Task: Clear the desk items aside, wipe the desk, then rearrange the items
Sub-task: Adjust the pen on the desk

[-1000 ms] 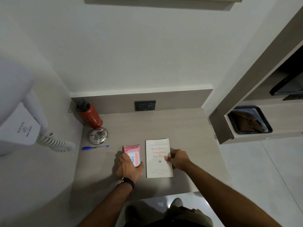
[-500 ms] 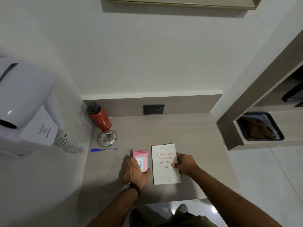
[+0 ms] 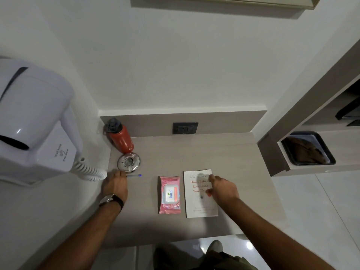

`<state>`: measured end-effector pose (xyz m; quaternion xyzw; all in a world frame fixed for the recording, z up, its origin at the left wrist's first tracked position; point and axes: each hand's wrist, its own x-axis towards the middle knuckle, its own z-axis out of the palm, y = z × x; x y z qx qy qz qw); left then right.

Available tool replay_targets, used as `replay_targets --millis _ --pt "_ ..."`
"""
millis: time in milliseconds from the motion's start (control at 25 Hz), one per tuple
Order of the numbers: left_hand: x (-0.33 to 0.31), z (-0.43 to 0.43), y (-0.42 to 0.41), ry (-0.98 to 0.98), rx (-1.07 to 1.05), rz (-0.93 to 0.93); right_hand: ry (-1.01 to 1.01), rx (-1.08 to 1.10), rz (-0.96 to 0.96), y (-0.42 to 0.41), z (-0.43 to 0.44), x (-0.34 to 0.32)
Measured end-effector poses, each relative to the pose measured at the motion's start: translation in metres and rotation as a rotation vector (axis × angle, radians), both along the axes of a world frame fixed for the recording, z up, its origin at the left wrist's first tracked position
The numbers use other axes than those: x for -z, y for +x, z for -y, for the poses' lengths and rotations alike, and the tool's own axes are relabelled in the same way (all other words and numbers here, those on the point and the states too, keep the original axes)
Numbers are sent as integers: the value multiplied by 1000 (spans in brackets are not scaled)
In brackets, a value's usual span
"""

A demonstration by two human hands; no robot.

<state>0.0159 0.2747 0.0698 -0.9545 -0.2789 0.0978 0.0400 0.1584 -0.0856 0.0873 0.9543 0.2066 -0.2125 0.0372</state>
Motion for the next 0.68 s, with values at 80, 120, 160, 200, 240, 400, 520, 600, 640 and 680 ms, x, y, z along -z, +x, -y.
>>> replay_targets --millis 80,120,160,200,240,400,520,600,640,680 --pt "2 -12 2 61 57 -79 -28 -60 3 -5 -2 4" --pt "4 -16 2 85 86 -101 -33 -60 -8 -7 0 6" --pt "6 -18 2 120 118 -123 -27 -38 -26 -8 2 8" --pt "7 -19 1 155 147 -146 -7 0 -51 -10 5 10" --pt "8 -21 1 181 176 -165 24 40 -81 -11 8 12" --pt "7 -22 -1 185 275 -232 148 98 -149 -17 16 19" --pt "4 -22 -8 217 295 -224 207 105 -167 -15 20 24" --pt "4 -15 -10 168 359 -110 227 94 -178 -13 22 26" --pt "3 -8 -8 138 395 -56 241 91 -180 -12 24 27" --pt "0 1 -3 108 422 -13 254 89 -179 -12 27 28"
